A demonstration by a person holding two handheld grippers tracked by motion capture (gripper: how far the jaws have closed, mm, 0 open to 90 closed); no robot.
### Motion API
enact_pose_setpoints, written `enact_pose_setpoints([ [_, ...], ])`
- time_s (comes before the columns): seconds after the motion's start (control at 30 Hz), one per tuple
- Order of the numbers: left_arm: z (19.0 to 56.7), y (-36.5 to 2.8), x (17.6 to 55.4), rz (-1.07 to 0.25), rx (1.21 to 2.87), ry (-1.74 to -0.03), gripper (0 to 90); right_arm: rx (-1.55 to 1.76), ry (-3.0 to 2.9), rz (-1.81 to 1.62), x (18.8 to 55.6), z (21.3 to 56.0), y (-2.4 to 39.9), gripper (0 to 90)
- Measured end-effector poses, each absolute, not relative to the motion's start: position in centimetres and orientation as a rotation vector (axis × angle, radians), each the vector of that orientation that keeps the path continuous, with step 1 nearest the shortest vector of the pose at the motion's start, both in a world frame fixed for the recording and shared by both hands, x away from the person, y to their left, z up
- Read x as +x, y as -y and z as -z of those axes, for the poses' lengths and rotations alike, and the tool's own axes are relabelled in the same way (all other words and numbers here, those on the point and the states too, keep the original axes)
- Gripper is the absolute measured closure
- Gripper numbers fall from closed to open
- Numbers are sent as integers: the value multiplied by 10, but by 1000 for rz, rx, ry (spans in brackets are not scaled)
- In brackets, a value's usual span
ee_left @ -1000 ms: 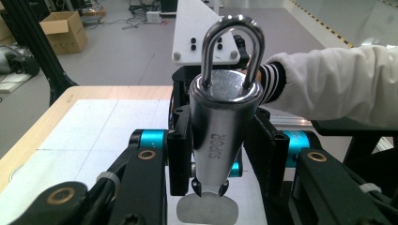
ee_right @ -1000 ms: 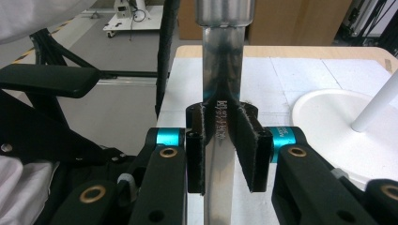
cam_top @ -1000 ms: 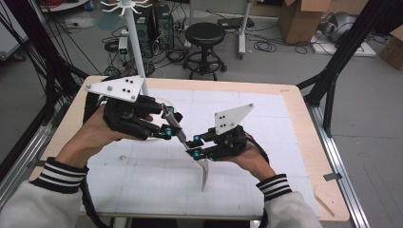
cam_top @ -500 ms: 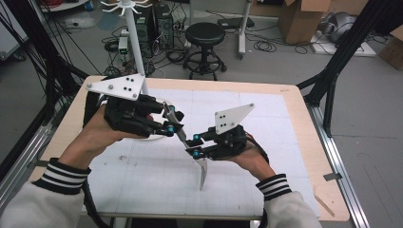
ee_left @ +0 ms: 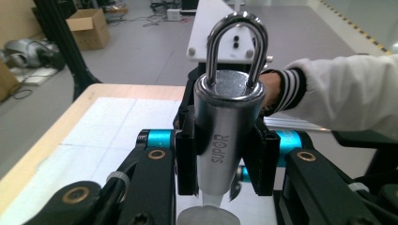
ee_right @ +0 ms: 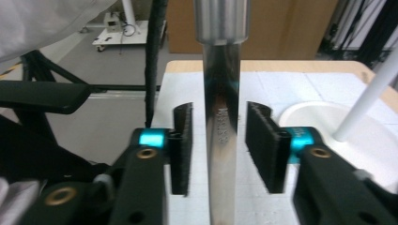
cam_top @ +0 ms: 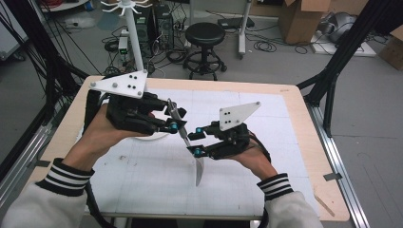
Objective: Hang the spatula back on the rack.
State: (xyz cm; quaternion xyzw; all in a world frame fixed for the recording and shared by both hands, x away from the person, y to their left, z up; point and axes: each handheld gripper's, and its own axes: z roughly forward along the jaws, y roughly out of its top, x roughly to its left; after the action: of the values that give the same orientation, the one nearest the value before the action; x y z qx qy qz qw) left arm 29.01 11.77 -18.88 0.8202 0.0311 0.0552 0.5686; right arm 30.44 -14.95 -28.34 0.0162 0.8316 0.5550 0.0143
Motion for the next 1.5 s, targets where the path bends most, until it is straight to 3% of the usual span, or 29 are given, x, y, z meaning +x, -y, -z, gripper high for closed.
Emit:
enact_pose_setpoints([
  [0.07,187,-119,291,-125,1924,-83,689,70,-2591,-1733,304,283,152,473],
  [0.27,182,-125,294,-116,1910,-127,689,243,-2564,-1686,305,285,161,104],
  [0.37,180,-131,297,-131,1918,-155,689,275,-2553,-1638,304,288,166,4],
  [1.5,156,-211,329,-288,1970,-400,689,645,-2373,-1544,294,346,271,4],
])
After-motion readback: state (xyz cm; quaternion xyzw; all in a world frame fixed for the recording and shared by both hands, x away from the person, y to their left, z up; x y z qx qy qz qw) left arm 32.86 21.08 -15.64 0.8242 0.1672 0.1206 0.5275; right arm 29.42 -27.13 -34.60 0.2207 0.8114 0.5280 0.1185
